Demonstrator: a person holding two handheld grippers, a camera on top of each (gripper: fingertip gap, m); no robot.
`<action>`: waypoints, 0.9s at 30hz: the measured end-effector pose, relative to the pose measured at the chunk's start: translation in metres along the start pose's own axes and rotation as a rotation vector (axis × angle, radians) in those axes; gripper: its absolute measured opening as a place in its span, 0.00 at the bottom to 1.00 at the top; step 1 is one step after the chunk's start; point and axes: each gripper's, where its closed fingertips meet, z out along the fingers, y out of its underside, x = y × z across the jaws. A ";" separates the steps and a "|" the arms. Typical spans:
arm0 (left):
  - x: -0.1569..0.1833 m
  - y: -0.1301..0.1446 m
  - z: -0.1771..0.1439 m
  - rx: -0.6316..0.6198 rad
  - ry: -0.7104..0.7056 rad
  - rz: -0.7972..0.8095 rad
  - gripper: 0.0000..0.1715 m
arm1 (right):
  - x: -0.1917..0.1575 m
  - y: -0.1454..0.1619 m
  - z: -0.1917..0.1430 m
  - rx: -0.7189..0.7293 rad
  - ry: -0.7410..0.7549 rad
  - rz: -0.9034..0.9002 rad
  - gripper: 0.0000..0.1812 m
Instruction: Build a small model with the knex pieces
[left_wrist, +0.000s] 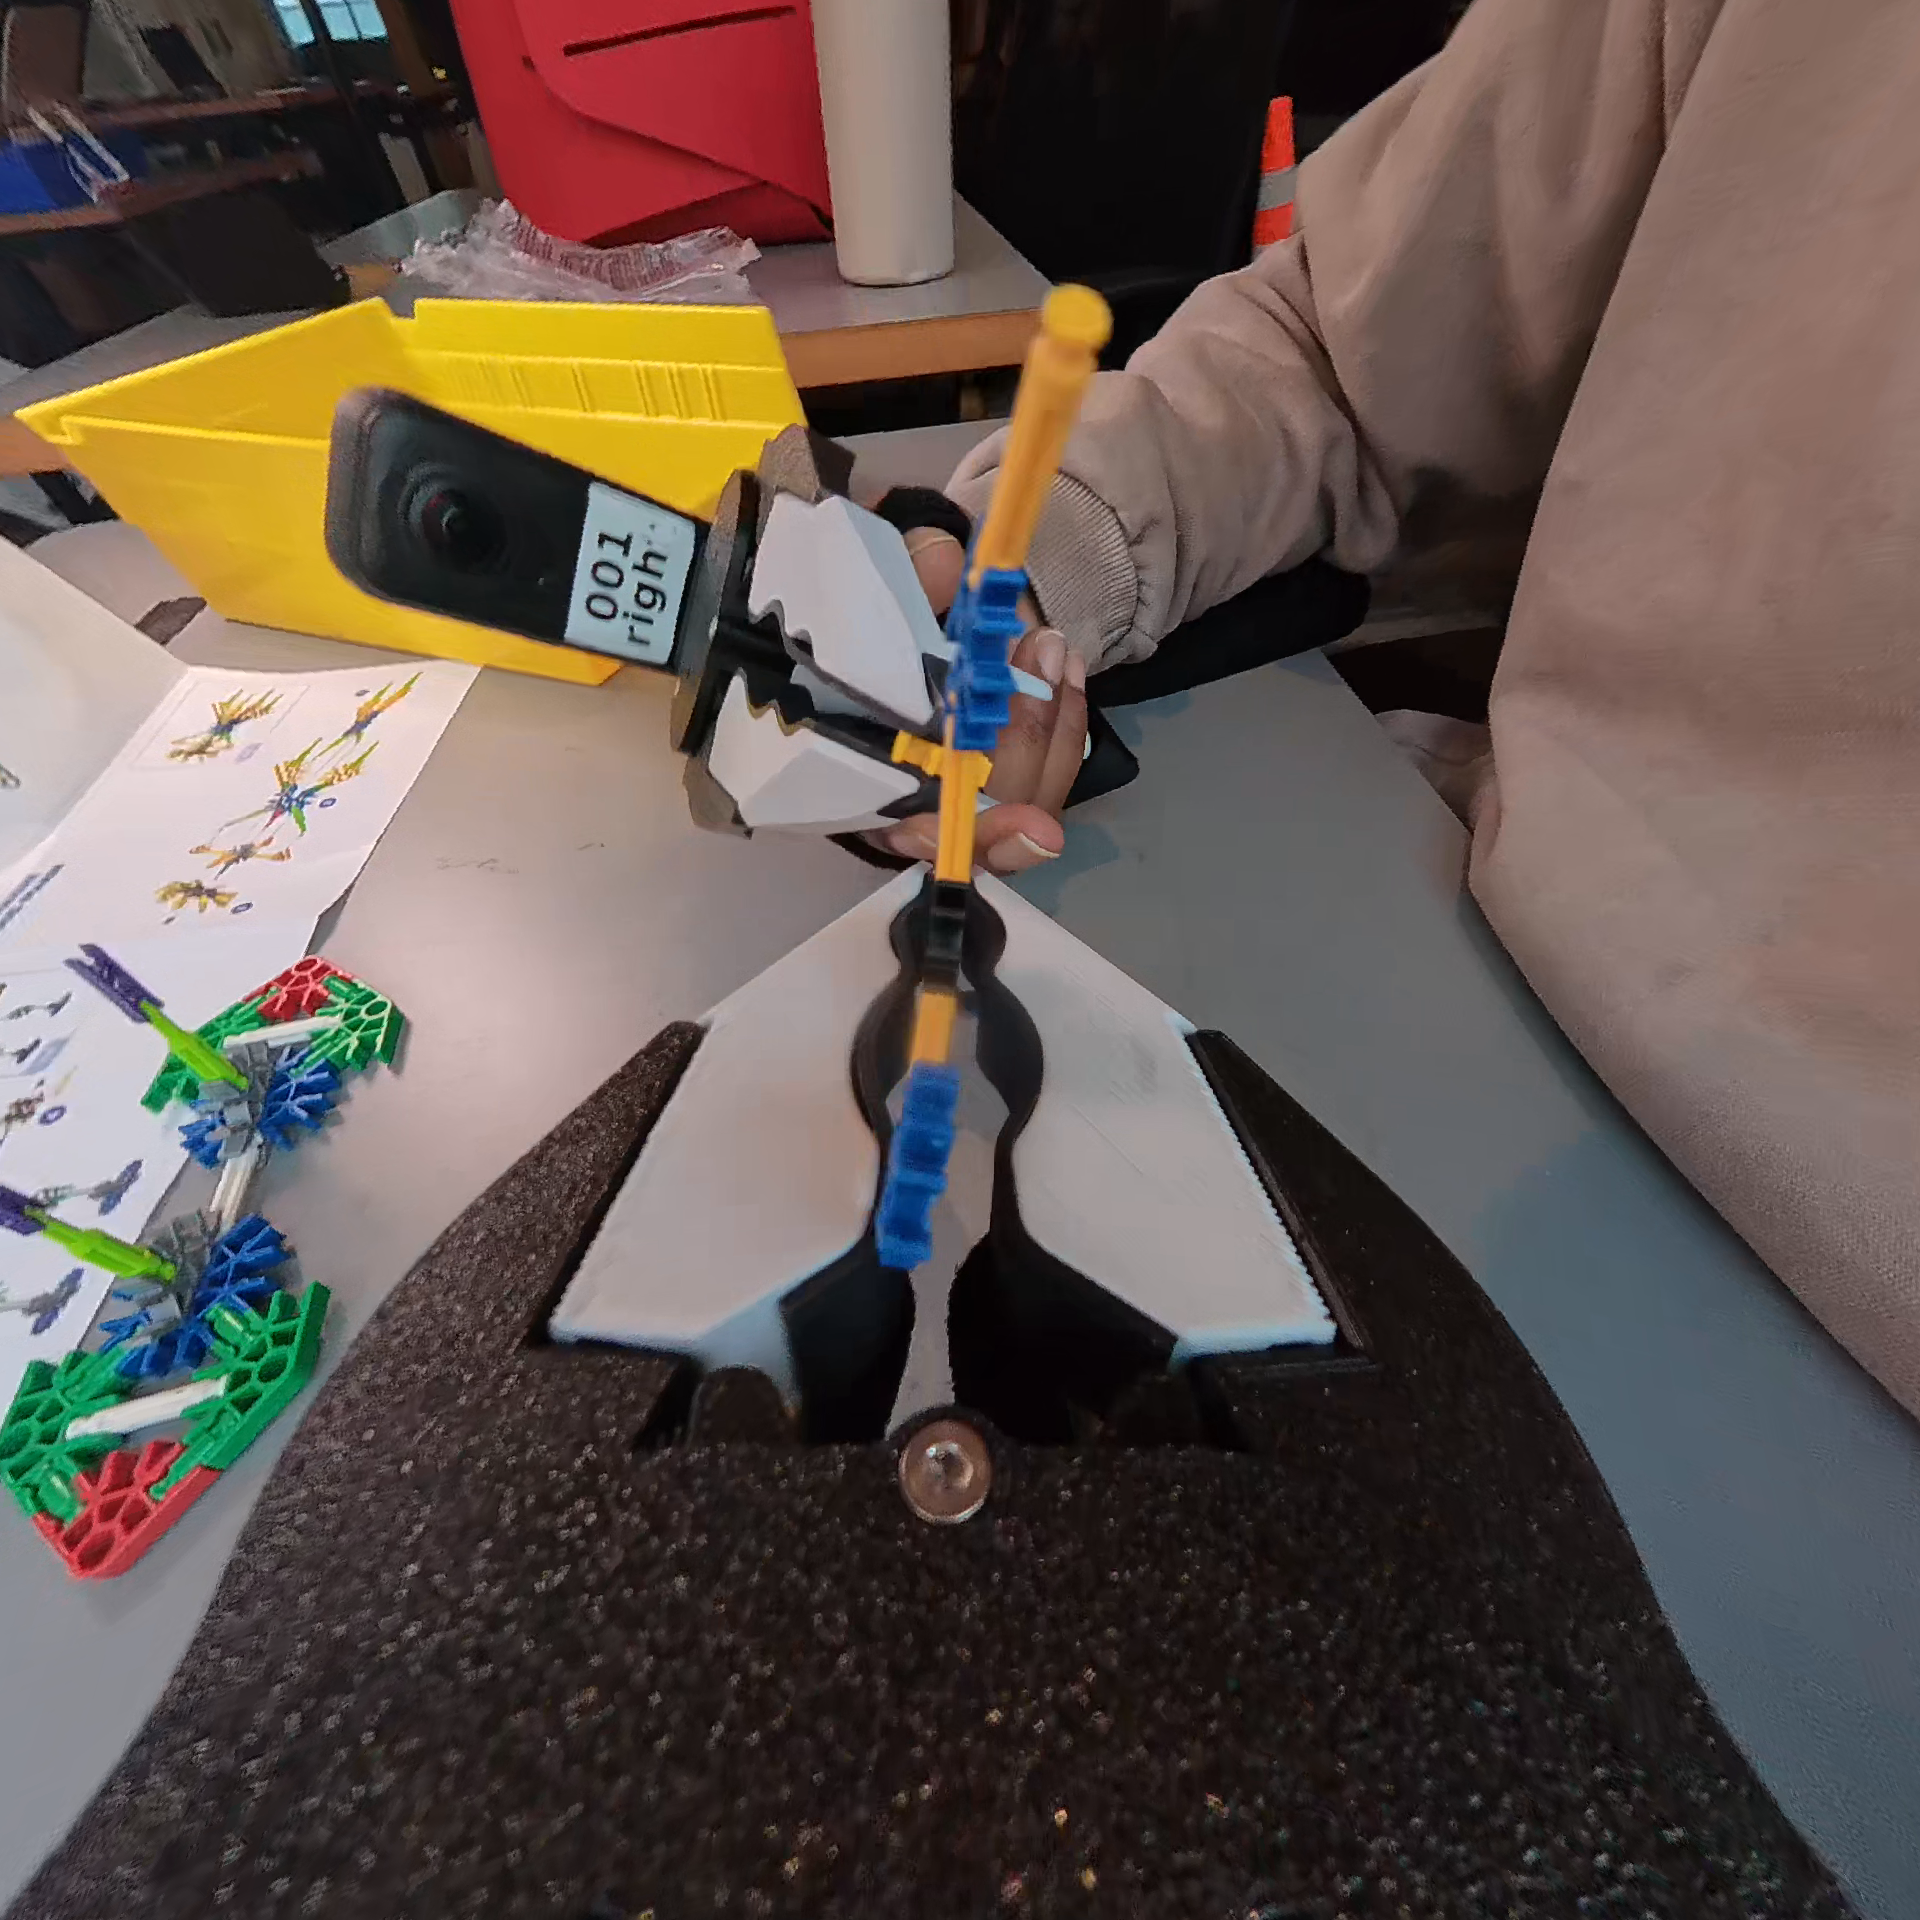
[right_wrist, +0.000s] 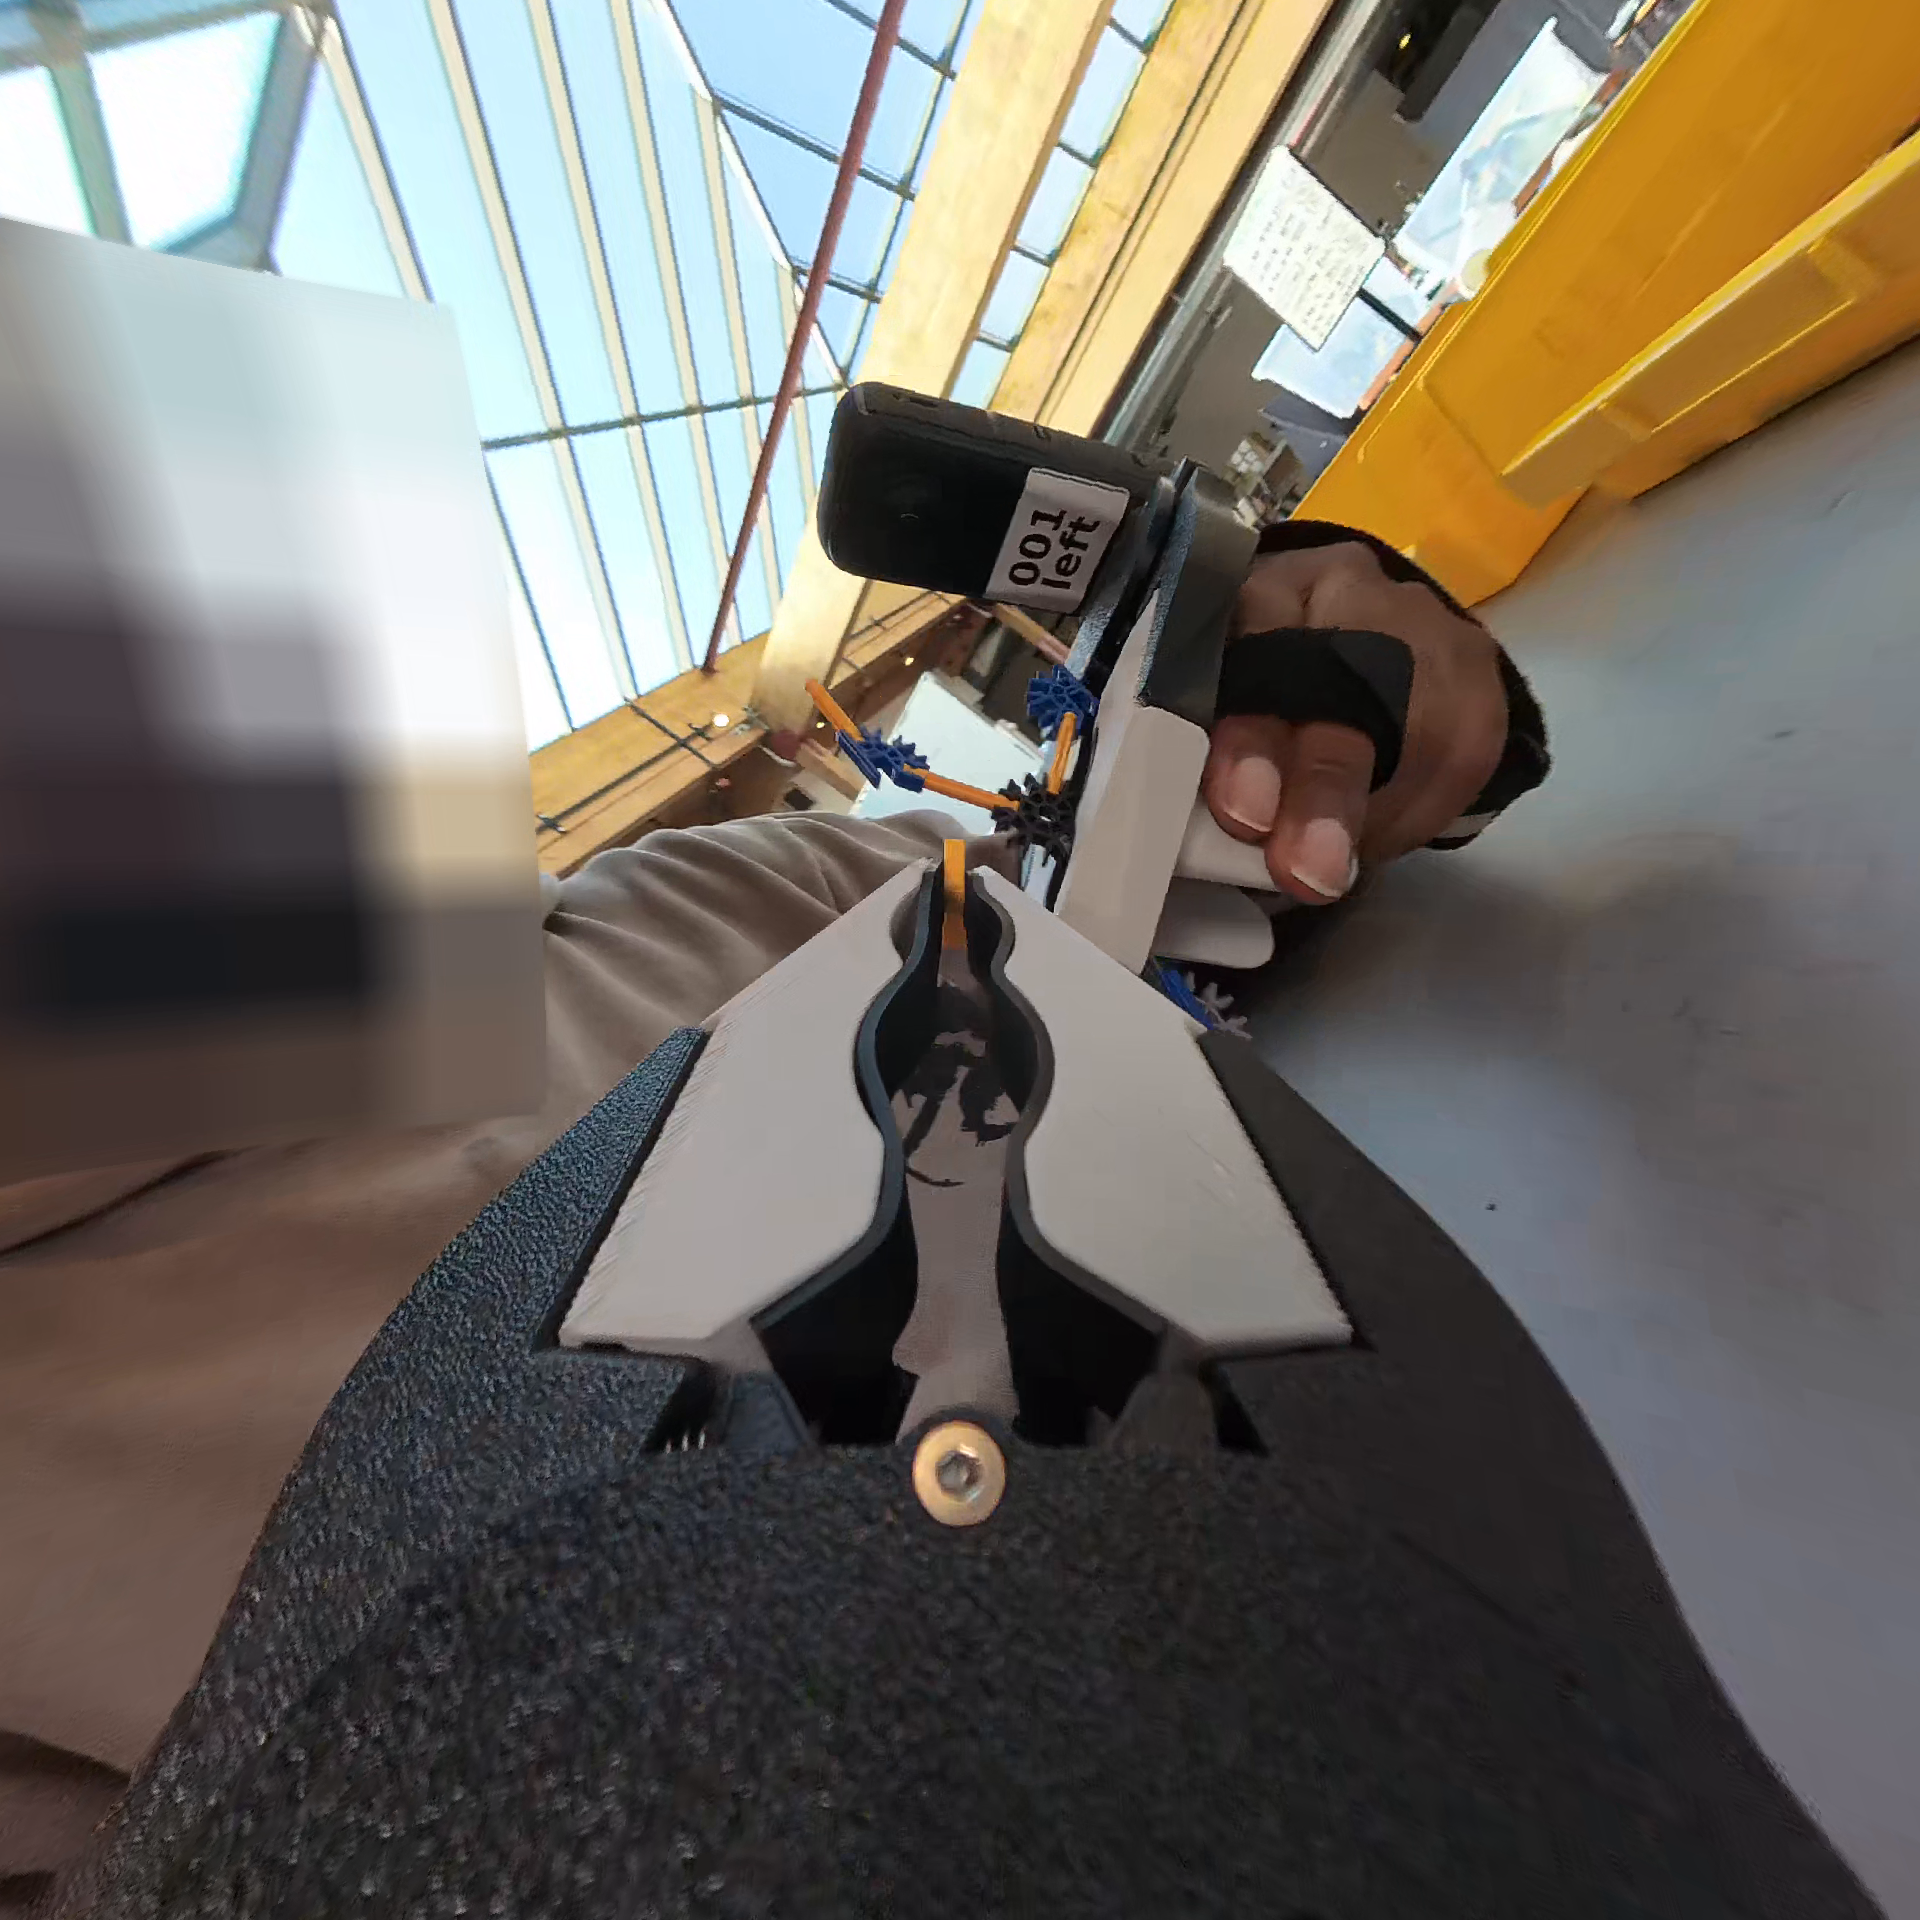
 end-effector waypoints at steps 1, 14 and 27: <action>0.002 -0.001 0.000 0.004 0.003 0.021 0.01 | -0.002 0.003 0.003 -0.012 -0.017 0.006 0.01; -0.044 0.015 -0.015 -0.051 -0.206 -0.124 0.01 | -0.004 -0.089 -0.075 0.074 0.773 -0.915 0.01; -0.073 0.021 -0.026 -0.011 -0.341 -0.226 0.01 | -0.075 -0.200 -0.427 0.394 2.074 -0.855 0.06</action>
